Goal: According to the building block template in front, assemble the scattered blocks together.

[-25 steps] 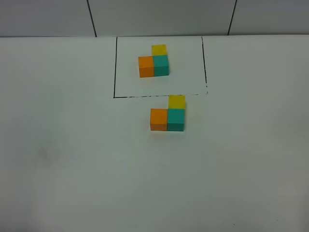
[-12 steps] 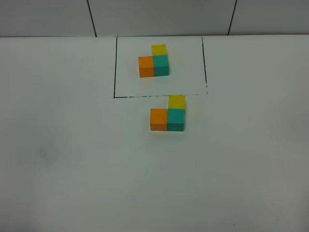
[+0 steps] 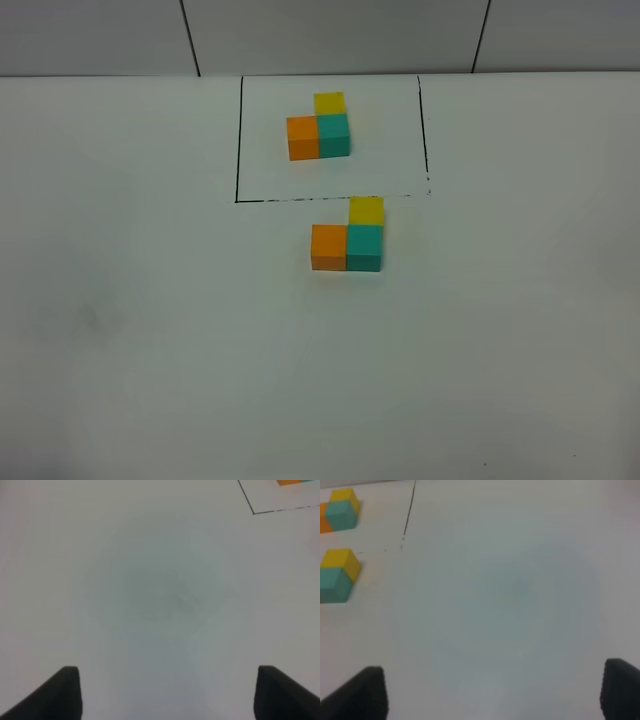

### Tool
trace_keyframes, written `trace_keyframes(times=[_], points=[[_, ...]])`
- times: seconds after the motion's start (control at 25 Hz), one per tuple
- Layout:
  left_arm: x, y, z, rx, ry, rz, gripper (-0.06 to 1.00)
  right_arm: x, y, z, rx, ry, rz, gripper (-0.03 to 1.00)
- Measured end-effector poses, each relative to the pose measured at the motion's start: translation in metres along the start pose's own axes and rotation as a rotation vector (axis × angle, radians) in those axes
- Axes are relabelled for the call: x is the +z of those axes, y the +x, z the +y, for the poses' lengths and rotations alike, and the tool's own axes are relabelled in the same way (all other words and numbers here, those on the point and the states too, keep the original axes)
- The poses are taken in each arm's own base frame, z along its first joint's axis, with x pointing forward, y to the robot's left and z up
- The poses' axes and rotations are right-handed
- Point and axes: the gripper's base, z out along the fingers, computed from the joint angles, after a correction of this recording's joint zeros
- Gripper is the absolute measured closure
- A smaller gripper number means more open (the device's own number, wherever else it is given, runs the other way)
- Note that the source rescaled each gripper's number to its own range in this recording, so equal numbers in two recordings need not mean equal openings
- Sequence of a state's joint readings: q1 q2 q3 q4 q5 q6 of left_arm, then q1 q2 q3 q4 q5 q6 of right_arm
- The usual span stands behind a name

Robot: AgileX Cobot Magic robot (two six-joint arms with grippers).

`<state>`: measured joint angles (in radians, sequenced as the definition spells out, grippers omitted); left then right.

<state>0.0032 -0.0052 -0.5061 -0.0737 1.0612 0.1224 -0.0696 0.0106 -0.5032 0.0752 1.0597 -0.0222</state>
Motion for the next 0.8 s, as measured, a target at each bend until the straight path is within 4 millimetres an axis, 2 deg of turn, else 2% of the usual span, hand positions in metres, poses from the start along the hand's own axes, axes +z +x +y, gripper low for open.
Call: trace_keyframes(times=[0.8], points=[[0.0000,0.0000,-0.0002,-0.001,0.002,0.000,0.09,0.0000,0.0000,0.0000,0.000,0.000,0.000,0.22]])
